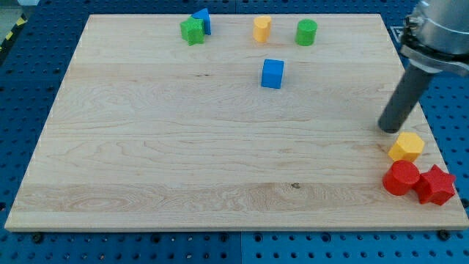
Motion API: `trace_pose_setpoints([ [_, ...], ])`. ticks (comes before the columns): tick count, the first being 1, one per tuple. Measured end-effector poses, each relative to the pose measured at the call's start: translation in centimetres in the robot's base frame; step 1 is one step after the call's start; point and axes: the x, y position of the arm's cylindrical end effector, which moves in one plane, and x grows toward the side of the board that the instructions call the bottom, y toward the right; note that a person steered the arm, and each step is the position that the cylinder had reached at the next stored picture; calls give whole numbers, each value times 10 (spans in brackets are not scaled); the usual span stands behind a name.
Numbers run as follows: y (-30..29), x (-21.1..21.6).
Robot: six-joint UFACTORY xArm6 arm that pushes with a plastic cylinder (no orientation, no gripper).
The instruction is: Push the yellow heart towards the center of the board
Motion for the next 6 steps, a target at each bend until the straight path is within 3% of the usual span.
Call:
trace_pose_setpoints([
  [1,5,31],
  [2,4,34],
  [3,-21,-1],
  [4,-68,-33],
  [6,-204,-41],
])
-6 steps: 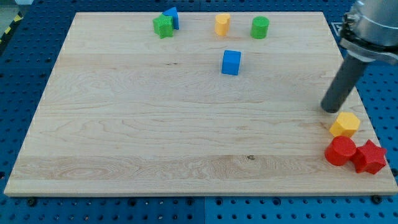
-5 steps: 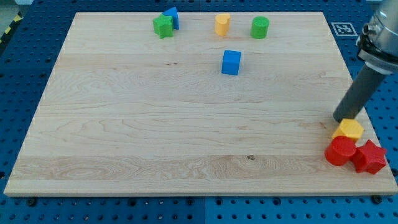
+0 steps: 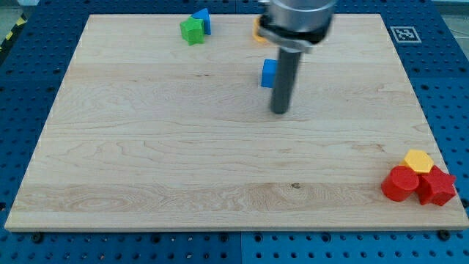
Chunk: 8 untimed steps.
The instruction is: Push the yellow heart towards the center of the board
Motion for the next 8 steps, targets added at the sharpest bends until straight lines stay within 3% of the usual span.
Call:
trace_pose_setpoints([
  [2,-75,-103],
  [6,-22,-231],
  [8,60,-233],
])
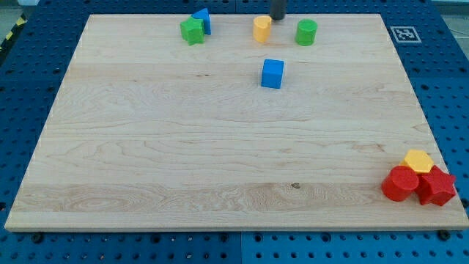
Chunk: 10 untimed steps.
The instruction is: Push the yellow heart towards the center of the board
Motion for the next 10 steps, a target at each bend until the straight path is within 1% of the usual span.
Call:
trace_pose_setpoints([
  [1,-14,39],
  [2,-51,77],
  [3,-52,81],
  [4,-20,53],
  [5,-17,36],
  [7,-73,34],
  [8,-64,4],
  [9,-76,-2],
  [10,-87,28],
])
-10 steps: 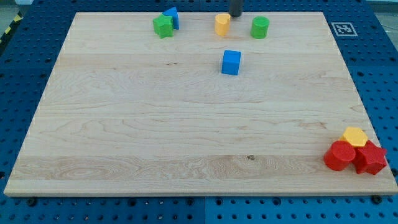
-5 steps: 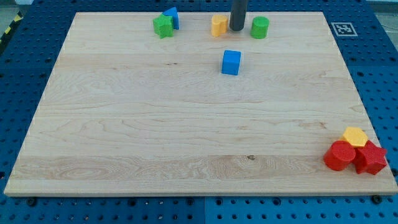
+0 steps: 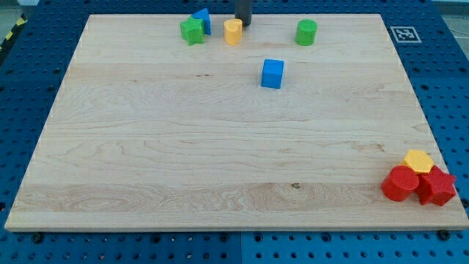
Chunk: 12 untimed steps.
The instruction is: Push the yellow heart towards the center of the board
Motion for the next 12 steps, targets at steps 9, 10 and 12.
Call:
trace_pose_setpoints([
  [9,-32,86],
  [10,-50,104],
  [12,-6,167],
])
